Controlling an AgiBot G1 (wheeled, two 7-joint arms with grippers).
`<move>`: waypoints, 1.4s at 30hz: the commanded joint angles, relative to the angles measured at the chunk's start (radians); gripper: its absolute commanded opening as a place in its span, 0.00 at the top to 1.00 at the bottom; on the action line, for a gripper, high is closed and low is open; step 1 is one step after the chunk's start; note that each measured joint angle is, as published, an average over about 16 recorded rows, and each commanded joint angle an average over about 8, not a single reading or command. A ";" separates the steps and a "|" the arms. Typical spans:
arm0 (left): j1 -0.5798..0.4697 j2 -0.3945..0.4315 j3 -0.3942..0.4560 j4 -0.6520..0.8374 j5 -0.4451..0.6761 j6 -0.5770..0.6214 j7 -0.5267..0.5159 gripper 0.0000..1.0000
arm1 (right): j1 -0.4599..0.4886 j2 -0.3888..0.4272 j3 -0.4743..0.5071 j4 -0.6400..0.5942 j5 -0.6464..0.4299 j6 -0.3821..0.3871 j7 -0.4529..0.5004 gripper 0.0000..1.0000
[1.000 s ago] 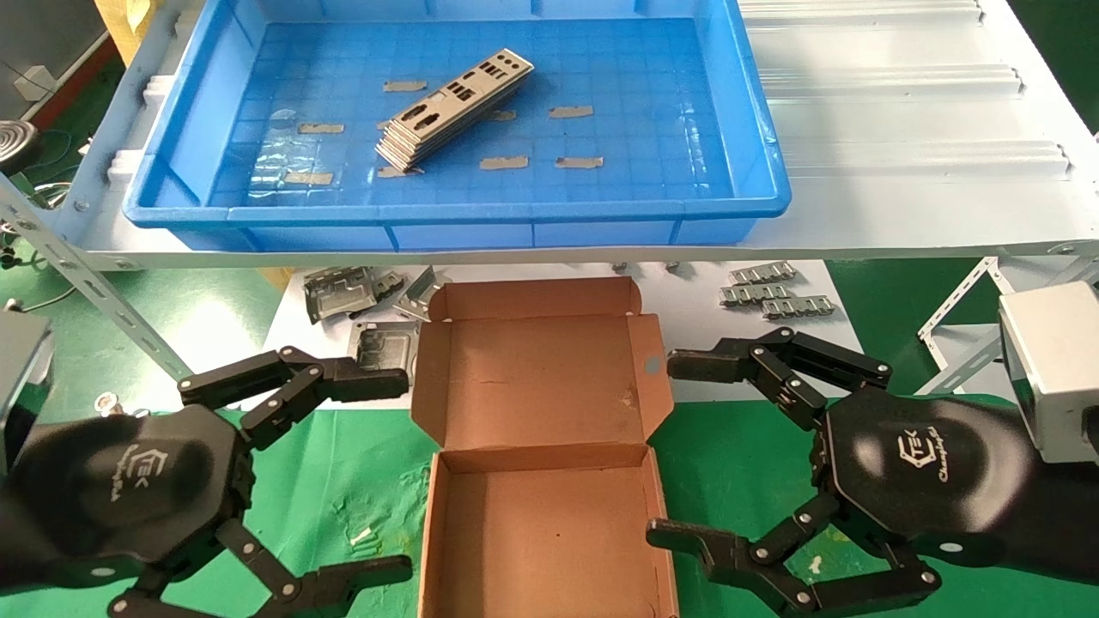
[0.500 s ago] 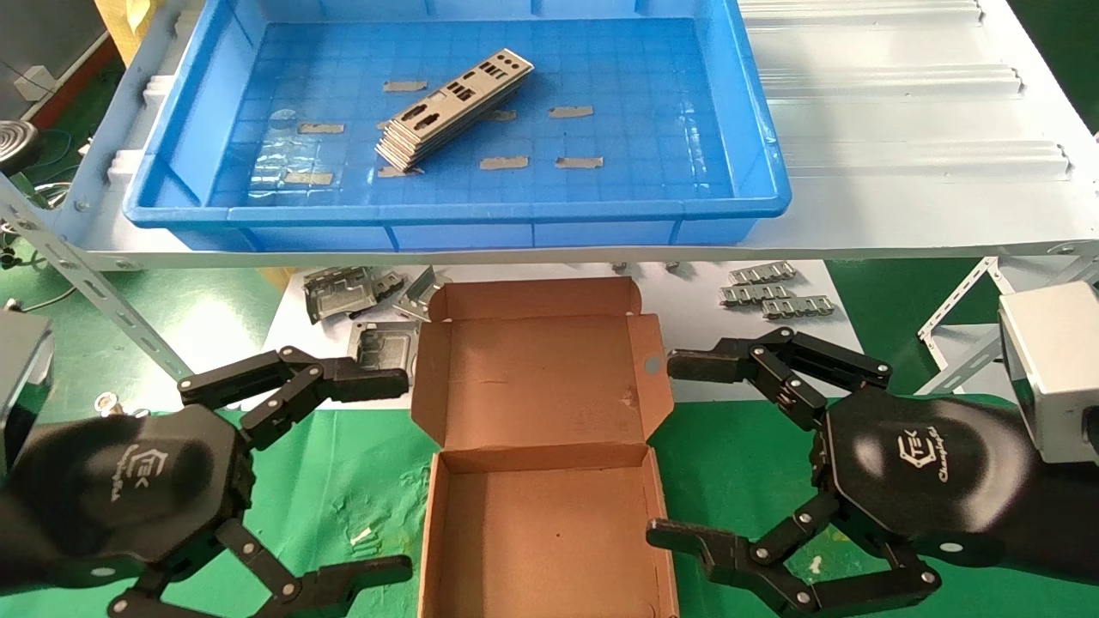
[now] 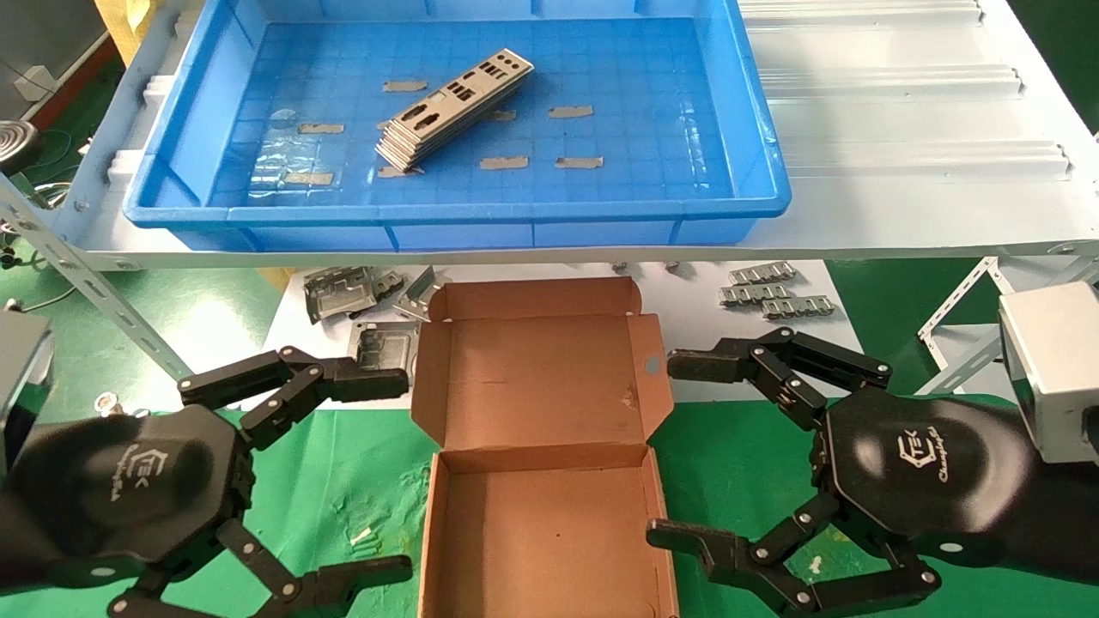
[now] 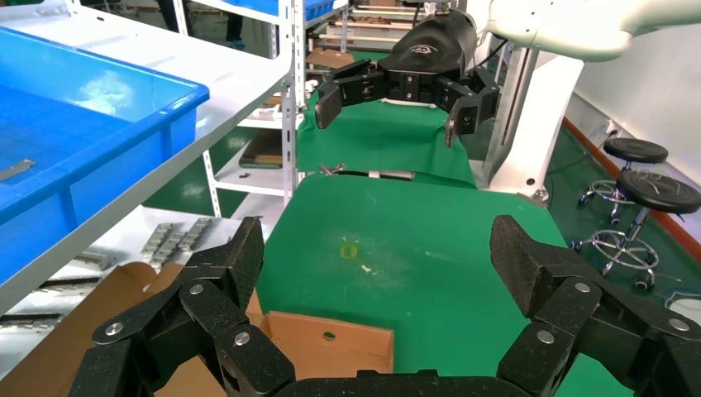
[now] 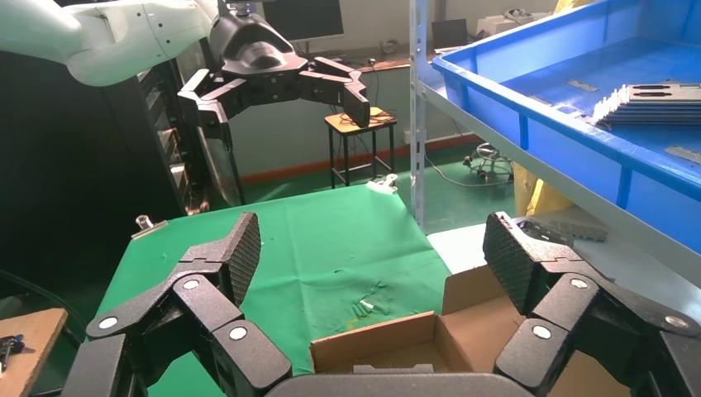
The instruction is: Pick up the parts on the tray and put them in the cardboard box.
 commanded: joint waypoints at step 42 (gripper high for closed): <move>0.000 0.000 0.000 0.000 0.000 0.000 0.000 0.00 | 0.000 0.000 0.000 0.000 0.000 0.000 0.000 0.00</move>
